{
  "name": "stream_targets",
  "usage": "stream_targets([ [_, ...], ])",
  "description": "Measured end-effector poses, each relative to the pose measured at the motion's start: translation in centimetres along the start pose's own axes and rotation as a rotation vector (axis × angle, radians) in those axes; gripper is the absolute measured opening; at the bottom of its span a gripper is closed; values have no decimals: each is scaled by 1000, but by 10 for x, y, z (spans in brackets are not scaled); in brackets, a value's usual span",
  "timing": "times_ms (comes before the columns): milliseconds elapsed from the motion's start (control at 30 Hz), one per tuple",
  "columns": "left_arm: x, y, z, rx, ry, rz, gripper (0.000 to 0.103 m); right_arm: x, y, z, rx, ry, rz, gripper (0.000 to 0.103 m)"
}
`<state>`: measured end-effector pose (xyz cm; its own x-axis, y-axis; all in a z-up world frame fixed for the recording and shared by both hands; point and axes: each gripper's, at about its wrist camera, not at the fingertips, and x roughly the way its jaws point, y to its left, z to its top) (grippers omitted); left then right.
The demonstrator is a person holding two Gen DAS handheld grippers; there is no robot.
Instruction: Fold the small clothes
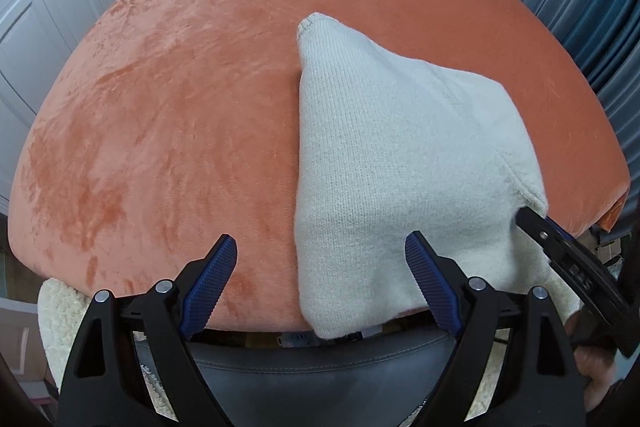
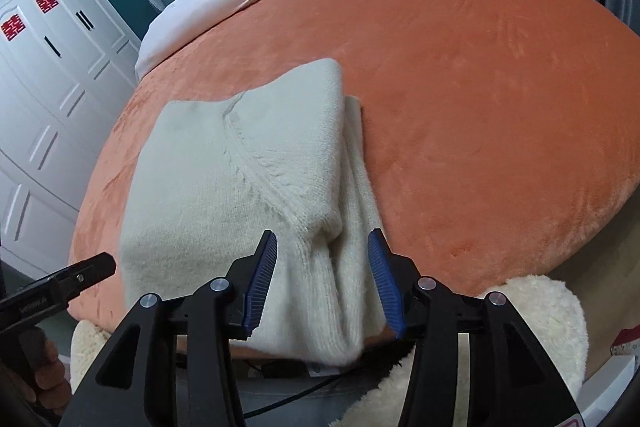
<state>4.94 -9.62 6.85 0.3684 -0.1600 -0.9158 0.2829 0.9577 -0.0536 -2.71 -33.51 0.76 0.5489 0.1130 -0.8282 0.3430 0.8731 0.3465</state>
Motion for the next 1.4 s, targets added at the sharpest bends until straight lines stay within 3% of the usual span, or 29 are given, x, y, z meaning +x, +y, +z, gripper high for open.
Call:
stream_targets([
  [33, -1, -1, 0, 3, -3, 5, 84, 0, 4, 3, -24, -5, -6, 19],
  [167, -4, -5, -3, 33, -26, 35, 84, -57, 23, 9, -96, -210, 54, 11],
  [233, 0, -6, -4, 40, -19, 37, 84, -70, 23, 6, -100, -247, 48, 11],
  [300, 5, -7, -5, 36, 0, 33, 84, -49, 12, 2, -96, -177, -12, 11],
  [367, 9, -10, -7, 36, 13, 33, 84, -1, -10, -6, -61, -4, -72, 11],
  [400, 10, -12, -8, 43, 16, 36, 84, 9, -18, -12, -30, 35, -70, 11],
  [533, 12, -15, -12, 62, 16, 48, 84, -19, -13, -8, -16, -29, -30, 12],
  [667, 16, -17, -13, 61, 28, 49, 84, -51, -6, -19, -49, -88, -72, 15],
  [833, 17, -17, -17, 51, 41, 30, 85, -53, -16, -33, -20, -23, -43, 36],
  [933, 24, -17, -21, 35, 73, 10, 85, -36, -22, -33, 21, 24, -27, 36],
  [1000, 27, -18, -22, 35, 87, -7, 85, -28, -24, -32, 22, 40, -18, 31],
  [1033, 27, -20, -22, 41, 90, -10, 85, -30, -21, -28, 5, 32, -17, 14],
  [1133, 26, -19, -23, 50, 78, -4, 85, -60, -10, -21, -51, -81, -13, 12],
  [1200, 27, -18, -22, 35, 78, -7, 85, -69, -6, -19, -93, -106, -43, 12],
  [1233, 28, -18, -21, 29, 81, -7, 85, -61, -8, -21, -103, -77, -63, 12],
  [1333, 28, -20, -19, 35, 80, -5, 85, -9, -27, -36, -97, 118, -125, 12],
  [1400, 24, -22, -19, 45, 68, -14, 85, -12, -26, -35, -88, 115, -123, 12],
])
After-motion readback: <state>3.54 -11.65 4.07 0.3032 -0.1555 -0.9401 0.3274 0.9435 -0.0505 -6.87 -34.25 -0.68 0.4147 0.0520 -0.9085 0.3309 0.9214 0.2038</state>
